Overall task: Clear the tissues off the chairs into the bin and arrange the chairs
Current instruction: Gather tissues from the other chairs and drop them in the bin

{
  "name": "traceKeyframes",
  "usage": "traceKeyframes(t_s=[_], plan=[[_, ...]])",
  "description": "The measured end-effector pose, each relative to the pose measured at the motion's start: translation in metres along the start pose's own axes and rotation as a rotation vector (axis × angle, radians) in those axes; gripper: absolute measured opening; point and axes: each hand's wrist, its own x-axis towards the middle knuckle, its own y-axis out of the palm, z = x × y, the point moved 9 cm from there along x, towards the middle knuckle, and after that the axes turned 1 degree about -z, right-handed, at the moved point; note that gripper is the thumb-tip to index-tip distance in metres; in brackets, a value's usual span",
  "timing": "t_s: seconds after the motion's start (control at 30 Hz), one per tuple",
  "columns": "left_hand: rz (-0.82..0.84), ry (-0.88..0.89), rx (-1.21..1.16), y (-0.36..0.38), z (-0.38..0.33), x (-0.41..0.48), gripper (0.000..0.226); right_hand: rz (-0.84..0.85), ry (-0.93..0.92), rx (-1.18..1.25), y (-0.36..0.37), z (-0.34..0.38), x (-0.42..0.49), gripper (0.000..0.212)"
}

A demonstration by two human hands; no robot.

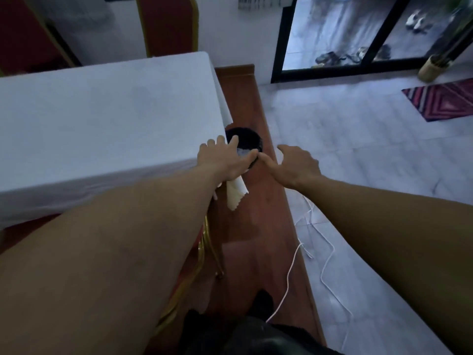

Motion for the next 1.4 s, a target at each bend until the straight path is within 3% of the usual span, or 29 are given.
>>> traceKeyframes(t_s=[0.33,0.97,1.4], plan=[[-0.060,0.024,0.012,-0.034,-0.059,0.044,0.088,-0.024,0.045,-0.013,-0.041,-0.062,0.047,0.094],[-0.068,-0.101,0.029,-0.119,-0.028,0.240,0.089,-0.031,-0.047,-0.043,-0.102,-0.012,0.265,0.086],[-0.105,-0.147,-0.027,-0.183,-0.047,0.373,0.088,-0.040,-0.120,-0.081,-0.157,-0.007,0.411,0.083]])
